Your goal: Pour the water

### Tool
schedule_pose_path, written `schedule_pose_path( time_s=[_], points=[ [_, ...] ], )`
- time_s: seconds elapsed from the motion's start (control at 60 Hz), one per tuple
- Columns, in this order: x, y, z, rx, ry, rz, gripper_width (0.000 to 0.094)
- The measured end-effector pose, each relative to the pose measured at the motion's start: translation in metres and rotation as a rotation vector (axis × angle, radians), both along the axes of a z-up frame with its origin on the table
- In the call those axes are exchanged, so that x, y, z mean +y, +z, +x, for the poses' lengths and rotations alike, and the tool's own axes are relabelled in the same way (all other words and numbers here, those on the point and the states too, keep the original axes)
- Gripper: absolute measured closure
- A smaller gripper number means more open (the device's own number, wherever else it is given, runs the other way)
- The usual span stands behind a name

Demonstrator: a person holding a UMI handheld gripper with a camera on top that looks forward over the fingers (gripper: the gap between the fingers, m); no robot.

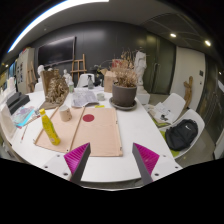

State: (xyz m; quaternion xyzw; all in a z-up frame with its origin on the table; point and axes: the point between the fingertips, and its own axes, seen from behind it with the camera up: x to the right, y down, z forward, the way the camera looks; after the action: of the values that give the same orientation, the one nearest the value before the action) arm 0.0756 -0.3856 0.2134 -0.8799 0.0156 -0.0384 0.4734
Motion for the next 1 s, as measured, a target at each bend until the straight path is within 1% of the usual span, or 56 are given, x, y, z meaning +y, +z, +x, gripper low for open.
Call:
schedule_pose_path(
  time_s=[0.183, 0.3, 0.45, 0.533, 0.65, 0.9, 1.0],
  points=[
    [0.000, -0.019, -0.048, 0.022, 0.093, -0.030, 0.0074],
    [0.001, -0.035, -0.106, 0.034, 0.165, -0.044, 0.0076],
    [0.006, -0.054, -0.177, 0.044, 0.247, -0.032, 0.0073],
    [0.016, -0.065, -0.217, 0.051, 0.275, -0.008, 0.0076],
    [0.048, -0.080, -0.264, 0.055, 0.272, 0.051, 0.0073],
    [0.143, -0.119, -0.317, 0.062, 0.183, 0.157, 0.0071],
    [0.174, -0.132, -0.324, 0.047, 0.150, 0.189, 0.0107]
  ],
)
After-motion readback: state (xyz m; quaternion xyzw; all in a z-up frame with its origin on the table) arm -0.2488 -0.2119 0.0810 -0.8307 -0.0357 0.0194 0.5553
